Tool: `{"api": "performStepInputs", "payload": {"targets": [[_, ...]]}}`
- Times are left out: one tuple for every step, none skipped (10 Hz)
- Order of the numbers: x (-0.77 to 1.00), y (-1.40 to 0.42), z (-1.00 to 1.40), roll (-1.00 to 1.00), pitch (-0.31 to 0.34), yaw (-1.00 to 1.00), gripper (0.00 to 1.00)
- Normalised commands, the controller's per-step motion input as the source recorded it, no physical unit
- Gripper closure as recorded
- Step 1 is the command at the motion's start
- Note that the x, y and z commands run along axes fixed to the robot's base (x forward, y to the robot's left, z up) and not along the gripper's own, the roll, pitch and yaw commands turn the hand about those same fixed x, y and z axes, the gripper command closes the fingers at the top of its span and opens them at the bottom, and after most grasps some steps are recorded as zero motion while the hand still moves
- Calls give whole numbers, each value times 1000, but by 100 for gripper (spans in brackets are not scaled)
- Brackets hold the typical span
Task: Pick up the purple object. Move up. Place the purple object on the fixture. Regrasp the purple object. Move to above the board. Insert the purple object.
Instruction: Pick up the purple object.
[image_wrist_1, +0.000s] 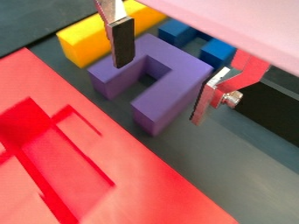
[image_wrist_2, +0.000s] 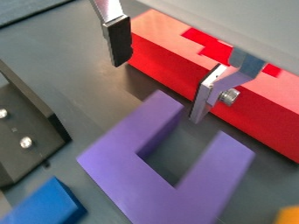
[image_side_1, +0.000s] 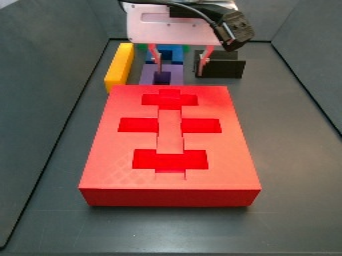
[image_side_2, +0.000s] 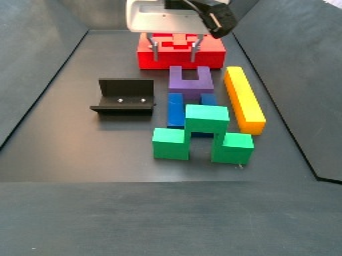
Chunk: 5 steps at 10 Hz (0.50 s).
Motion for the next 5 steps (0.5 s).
{"api": "performStepInputs", "payload": {"targets": [[86, 0, -223, 4, -34, 6, 0], [0, 0, -297, 16, -50, 160, 0], [-209, 0, -354, 91, -67, 217, 0], [-240, -9, -191, 169, -9, 226, 0], [0, -91, -194, 254, 0, 266, 0]]}}
